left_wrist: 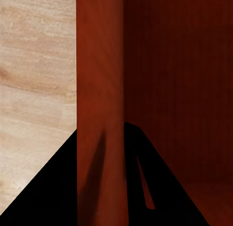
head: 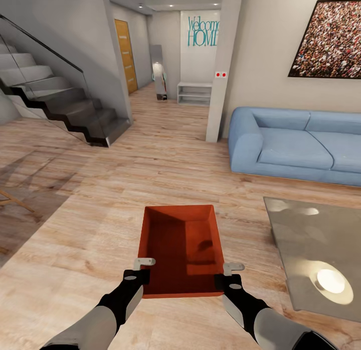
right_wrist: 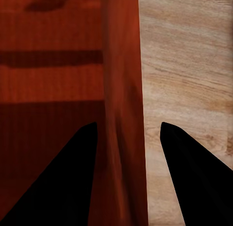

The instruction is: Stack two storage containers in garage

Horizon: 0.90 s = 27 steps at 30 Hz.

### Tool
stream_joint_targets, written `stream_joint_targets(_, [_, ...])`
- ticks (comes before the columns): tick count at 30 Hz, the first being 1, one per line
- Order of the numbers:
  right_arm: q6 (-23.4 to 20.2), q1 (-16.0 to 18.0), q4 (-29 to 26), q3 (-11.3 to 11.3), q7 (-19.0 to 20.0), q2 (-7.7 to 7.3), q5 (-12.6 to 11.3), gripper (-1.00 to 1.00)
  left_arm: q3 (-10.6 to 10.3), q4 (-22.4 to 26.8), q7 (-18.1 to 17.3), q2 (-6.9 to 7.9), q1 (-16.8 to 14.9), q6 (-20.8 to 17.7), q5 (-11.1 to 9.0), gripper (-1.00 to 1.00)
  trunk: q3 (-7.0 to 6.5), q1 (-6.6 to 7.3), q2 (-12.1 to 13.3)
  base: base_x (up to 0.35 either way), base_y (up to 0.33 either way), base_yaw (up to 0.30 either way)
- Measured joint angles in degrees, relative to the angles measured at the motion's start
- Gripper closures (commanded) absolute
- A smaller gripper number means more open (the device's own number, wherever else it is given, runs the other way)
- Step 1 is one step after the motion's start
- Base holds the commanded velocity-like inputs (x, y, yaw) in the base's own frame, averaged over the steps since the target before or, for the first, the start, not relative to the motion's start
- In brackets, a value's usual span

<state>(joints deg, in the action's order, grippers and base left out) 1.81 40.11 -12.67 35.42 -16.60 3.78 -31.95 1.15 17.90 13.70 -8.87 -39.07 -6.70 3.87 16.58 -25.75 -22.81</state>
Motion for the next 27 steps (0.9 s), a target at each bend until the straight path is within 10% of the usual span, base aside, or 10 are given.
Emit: stream_joint_targets(27, [0.0, 0.0, 0.1, 0.0, 0.2, -0.07, -0.1, 1.0, -0.1, -0.1, 0.2, -0.08, 0.0, -0.1, -0.1, 1.0, 0.0, 0.03, 0.0, 0.301, 0.0, 0.053])
